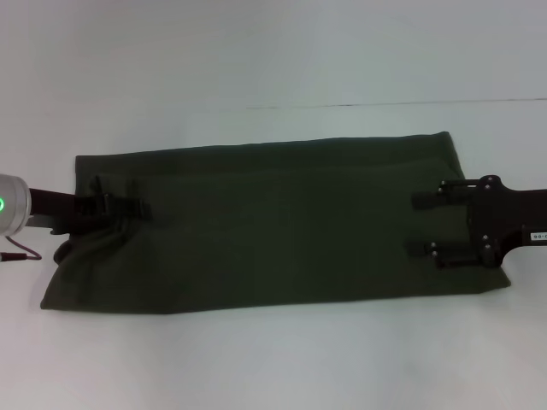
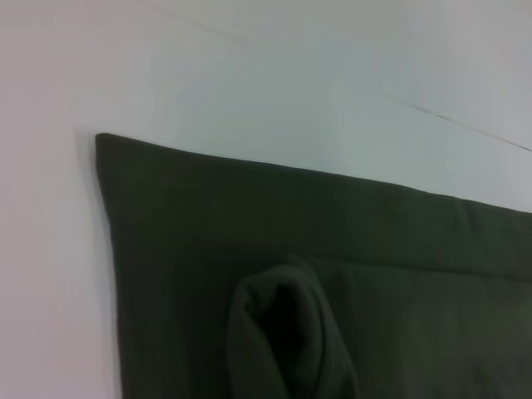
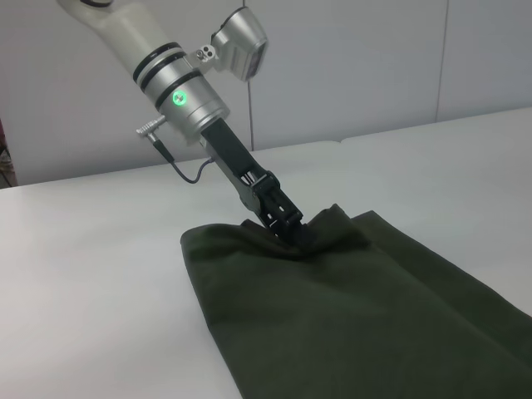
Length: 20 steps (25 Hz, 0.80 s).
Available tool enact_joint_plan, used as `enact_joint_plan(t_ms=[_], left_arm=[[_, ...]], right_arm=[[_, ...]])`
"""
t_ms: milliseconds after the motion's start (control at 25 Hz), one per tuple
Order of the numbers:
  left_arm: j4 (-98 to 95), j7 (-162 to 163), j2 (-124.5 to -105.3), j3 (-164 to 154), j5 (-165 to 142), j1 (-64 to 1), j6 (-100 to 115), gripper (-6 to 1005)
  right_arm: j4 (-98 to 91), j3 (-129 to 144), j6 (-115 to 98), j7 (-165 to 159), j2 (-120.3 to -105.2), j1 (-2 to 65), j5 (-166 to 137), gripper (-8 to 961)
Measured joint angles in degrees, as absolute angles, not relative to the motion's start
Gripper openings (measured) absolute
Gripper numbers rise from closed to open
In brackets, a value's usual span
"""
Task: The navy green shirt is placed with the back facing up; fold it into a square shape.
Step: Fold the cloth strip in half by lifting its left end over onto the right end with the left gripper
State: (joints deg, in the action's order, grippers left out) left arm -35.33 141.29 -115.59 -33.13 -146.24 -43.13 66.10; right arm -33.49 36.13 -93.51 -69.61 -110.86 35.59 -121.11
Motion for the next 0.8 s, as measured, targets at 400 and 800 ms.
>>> enact_joint_plan(t_ms=[400,800], left_arm=[[-38.55,142.3,-115.04,-32.56,-145.82,-42.05,66.74,875],[-38.57,143.12,-114.47,-31.91,-146.21,-41.55,62.87,876]], right_arm=[[-33.65,36.12,-93.51,-70.12,-110.93,36.1,-121.11,765],[-34.08,36.21,-93.51,-70.81,-111.0,36.21,-121.21,766]])
